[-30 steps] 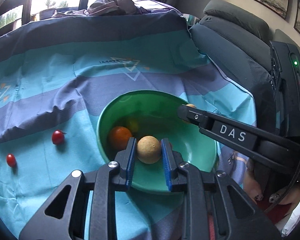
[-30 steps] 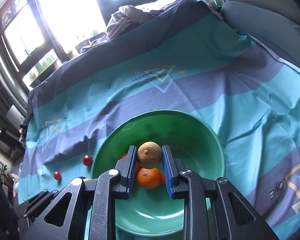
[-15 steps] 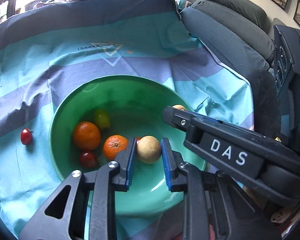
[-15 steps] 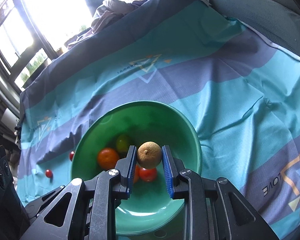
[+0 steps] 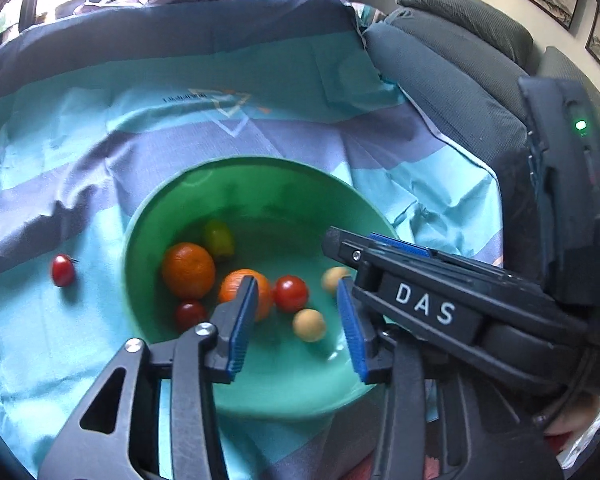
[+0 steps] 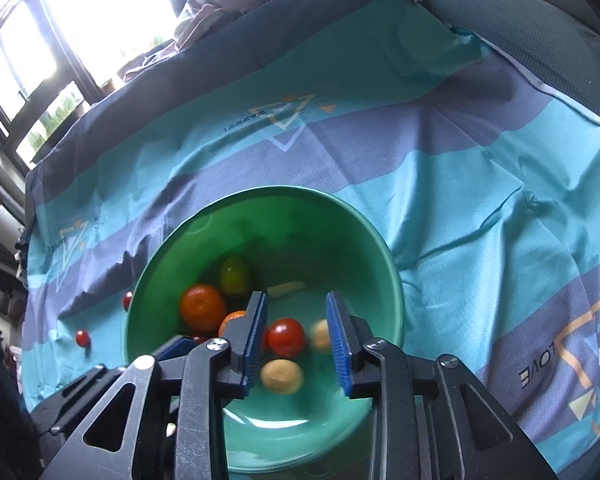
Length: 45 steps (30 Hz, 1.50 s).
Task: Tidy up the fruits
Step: 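Move the right gripper to another red cherry tomato and close on it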
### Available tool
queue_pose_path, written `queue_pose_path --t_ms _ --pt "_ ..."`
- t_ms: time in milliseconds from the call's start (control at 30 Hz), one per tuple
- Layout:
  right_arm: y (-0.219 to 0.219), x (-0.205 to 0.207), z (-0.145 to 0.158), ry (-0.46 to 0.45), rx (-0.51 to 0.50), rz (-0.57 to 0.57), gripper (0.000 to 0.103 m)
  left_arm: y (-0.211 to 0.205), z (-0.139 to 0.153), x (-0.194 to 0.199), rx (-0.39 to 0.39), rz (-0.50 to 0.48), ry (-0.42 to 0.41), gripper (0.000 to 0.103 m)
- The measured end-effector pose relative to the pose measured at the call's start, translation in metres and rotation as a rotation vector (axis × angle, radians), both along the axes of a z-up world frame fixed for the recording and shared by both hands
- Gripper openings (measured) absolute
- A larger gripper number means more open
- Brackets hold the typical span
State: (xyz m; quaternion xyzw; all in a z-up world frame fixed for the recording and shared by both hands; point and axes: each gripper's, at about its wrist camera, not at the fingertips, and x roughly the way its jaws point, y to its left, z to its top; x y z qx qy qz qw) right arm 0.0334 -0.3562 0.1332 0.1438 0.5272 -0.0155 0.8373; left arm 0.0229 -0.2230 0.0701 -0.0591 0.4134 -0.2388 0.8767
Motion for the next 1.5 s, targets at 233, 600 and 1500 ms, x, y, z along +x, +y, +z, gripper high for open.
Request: queue_pose_path --t_ms 233,600,1500 --pt "0.025 0.000 0.012 -0.050 -0.041 0.034 0.040 0.078 0.019 -0.013 0.008 0.146 -0.024 0.053" --pt "0.089 0.005 0.013 -0.076 -0.044 0.163 0.044 0.234 0.003 -0.015 0.092 0.502 0.014 0.059" --pt "0.229 0.079 -0.058 0.146 -0.085 0.363 0.044 0.282 -0.058 0.029 0.003 0.569 0.209 0.044"
